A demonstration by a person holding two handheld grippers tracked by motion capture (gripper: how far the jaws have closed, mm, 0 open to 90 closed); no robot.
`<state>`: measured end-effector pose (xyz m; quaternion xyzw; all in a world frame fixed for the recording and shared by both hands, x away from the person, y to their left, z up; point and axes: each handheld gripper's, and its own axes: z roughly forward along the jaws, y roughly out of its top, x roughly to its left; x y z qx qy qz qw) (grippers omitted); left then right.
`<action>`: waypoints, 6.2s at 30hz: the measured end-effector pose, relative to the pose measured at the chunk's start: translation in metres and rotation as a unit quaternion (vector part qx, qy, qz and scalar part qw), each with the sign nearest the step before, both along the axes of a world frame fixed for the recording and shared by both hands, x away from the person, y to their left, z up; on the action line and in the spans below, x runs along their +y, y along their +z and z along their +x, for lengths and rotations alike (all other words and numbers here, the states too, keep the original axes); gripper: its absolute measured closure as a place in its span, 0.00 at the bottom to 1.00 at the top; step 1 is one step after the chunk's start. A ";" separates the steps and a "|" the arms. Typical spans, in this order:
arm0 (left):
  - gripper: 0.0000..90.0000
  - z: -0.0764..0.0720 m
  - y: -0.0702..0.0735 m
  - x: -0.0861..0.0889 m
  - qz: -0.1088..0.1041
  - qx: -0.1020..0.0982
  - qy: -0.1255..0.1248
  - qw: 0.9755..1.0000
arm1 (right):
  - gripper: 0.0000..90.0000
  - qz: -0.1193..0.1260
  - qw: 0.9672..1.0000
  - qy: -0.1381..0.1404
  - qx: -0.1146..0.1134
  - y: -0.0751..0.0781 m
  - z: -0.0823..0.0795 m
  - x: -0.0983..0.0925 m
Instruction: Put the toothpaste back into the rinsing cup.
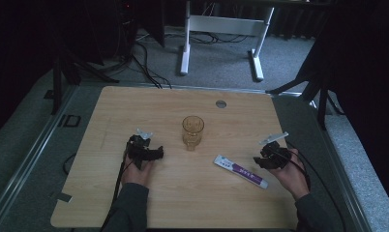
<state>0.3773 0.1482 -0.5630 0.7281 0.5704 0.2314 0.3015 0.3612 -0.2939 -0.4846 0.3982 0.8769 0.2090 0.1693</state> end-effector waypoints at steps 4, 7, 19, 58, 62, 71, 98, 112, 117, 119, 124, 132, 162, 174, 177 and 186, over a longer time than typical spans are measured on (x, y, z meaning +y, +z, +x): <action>0.13 0.000 0.000 0.000 0.000 0.000 0.000 1.000 | 0.67 -0.012 1.000 0.012 0.003 0.003 -0.001 0.006; 0.13 0.000 0.000 0.000 0.000 0.000 0.000 1.000 | 0.68 -0.016 1.000 0.018 0.003 0.005 -0.001 0.011; 0.13 0.000 0.000 0.000 0.000 0.000 0.000 1.000 | 0.70 -0.034 0.998 0.040 0.020 0.009 0.002 0.024; 0.13 0.000 0.000 0.000 0.000 0.000 0.000 1.000 | 0.71 -0.080 0.988 0.088 0.093 0.008 0.011 0.052; 0.13 0.000 0.000 0.000 0.000 0.000 0.000 1.000 | 0.70 -0.086 0.986 0.096 0.101 0.008 0.012 0.055; 0.13 0.000 0.000 0.000 0.000 0.000 0.000 1.000 | 0.70 -0.099 0.982 0.105 0.120 0.009 0.013 0.060; 0.13 0.000 0.000 0.000 0.000 0.000 0.000 1.000 | 0.67 -0.130 0.968 0.136 0.167 -0.002 0.015 0.074; 0.13 0.000 0.000 0.000 0.000 0.000 0.000 1.000 | 0.67 -0.152 0.958 0.147 0.195 -0.012 0.017 0.082; 0.13 0.000 0.000 0.000 0.000 0.000 0.000 1.000 | 0.67 -0.157 0.955 0.147 0.203 -0.017 0.018 0.081; 0.13 0.000 0.000 0.000 0.000 0.000 0.000 1.000 | 0.67 -0.158 0.955 0.145 0.205 -0.018 0.018 0.081; 0.13 0.000 0.000 0.000 0.000 0.000 0.000 1.000 | 0.67 -0.157 0.955 0.145 0.206 -0.022 0.019 0.080; 0.13 0.000 0.000 0.000 0.000 0.000 0.000 1.000 | 0.66 -0.146 0.956 0.140 0.214 -0.027 0.021 0.079; 0.13 0.000 0.000 0.000 -0.001 0.000 0.000 1.000 | 0.80 -0.112 0.973 0.120 0.165 -0.013 0.017 0.075; 0.13 0.000 0.000 0.000 0.000 0.000 0.000 1.000 | 0.80 -0.058 0.988 0.077 0.121 0.012 0.025 0.055; 0.13 0.000 0.000 0.000 0.000 0.000 0.000 1.000 | 0.80 -0.045 0.990 0.071 0.113 0.018 0.026 0.053; 0.13 0.000 0.000 0.000 -0.002 -0.001 0.001 1.000 | 0.80 -0.015 0.995 0.060 0.083 0.034 0.032 0.051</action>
